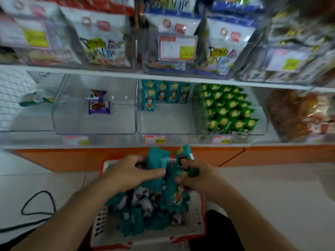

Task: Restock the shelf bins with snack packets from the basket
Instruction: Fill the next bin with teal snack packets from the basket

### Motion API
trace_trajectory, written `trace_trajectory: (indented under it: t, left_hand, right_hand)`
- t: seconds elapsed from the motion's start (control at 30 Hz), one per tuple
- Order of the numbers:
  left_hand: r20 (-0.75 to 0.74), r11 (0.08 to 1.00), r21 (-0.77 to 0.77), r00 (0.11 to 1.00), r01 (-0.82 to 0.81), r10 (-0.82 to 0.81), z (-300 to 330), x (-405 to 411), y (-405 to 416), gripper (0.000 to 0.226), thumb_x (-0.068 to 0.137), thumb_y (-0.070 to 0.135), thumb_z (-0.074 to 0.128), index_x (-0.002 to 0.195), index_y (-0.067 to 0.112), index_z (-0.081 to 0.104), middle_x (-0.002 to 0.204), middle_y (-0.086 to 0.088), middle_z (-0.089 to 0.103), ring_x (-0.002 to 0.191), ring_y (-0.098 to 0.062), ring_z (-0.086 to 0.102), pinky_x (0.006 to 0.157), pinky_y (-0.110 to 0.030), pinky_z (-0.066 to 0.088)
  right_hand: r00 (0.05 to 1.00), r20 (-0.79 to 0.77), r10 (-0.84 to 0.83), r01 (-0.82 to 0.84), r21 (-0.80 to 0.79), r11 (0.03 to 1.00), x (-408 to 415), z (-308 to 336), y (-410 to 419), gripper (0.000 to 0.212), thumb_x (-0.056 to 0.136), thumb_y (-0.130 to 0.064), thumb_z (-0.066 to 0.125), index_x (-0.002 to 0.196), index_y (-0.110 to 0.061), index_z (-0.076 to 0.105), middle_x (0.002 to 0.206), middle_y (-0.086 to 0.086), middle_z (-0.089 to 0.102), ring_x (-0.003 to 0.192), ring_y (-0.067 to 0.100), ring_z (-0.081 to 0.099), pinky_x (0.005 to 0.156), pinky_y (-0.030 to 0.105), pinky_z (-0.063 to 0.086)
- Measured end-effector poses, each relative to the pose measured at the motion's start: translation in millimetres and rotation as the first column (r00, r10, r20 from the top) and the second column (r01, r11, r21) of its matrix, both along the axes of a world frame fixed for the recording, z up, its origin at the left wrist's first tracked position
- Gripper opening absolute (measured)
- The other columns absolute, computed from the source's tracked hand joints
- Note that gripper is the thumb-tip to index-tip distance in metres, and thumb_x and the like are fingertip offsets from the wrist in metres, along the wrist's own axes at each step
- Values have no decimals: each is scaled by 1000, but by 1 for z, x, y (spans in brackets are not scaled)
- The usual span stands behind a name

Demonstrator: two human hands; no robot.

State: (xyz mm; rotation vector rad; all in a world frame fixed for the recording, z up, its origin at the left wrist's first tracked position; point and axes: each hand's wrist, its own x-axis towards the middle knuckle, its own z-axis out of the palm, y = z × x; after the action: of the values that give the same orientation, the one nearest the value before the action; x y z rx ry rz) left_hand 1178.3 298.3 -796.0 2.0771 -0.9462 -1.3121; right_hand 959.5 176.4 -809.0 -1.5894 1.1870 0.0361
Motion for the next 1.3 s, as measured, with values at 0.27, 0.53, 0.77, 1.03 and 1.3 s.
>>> trace_trajectory:
  t: [0.27, 0.53, 0.77, 1.03, 1.3]
  left_hand:
    - [-213, 845, -419, 941, -332, 264, 58, -22, -44, 31, 78, 72, 71, 104, 54, 69, 99, 35, 70, 90, 12, 66, 83, -26, 53]
    - [179, 842, -509, 935, -178, 306, 14, 32, -120, 50, 84, 71, 65, 123, 39, 62, 127, 3, 58, 104, -4, 61, 76, -12, 44]
    - [423, 916, -402, 890, 13, 173, -18, 31, -151, 65, 88, 51, 75, 144, 28, 51, 157, 4, 26, 138, -17, 42, 116, -33, 41]
    - [421, 990, -140, 906, 18, 43, -42, 32, -154, 59, 84, 44, 77, 138, 33, 54, 146, 0, 30, 119, -29, 55, 105, -45, 50]
    - [290, 987, -152, 952, -57, 100, -31, 32, -158, 37, 85, 44, 65, 121, 34, 62, 144, 6, 28, 124, -25, 49, 107, -39, 46]
  right_hand:
    - [947, 269, -176, 227, -173, 958, 7, 91, -35, 38, 77, -40, 90, 109, -33, 69, 99, 2, 77, 91, 19, 76, 89, 46, 62]
    - [992, 115, -52, 107, -539, 835, 83, 55, -100, 32, 81, -51, 85, 105, -43, 64, 121, -3, 57, 89, 4, 61, 62, 11, 44]
    - [992, 113, -48, 98, -500, 860, 111, -4, -143, 33, 85, -30, 80, 116, -34, 70, 111, -5, 69, 96, 4, 65, 62, 4, 43]
    - [997, -62, 56, -73, -338, 938, 121, -30, -161, 23, 81, -22, 77, 98, -35, 71, 93, -11, 68, 82, 4, 62, 58, 14, 46]
    - [998, -16, -53, 40, -449, 893, 125, -26, -161, 33, 98, -32, 57, 129, -39, 66, 116, 1, 53, 106, 27, 62, 68, 23, 47]
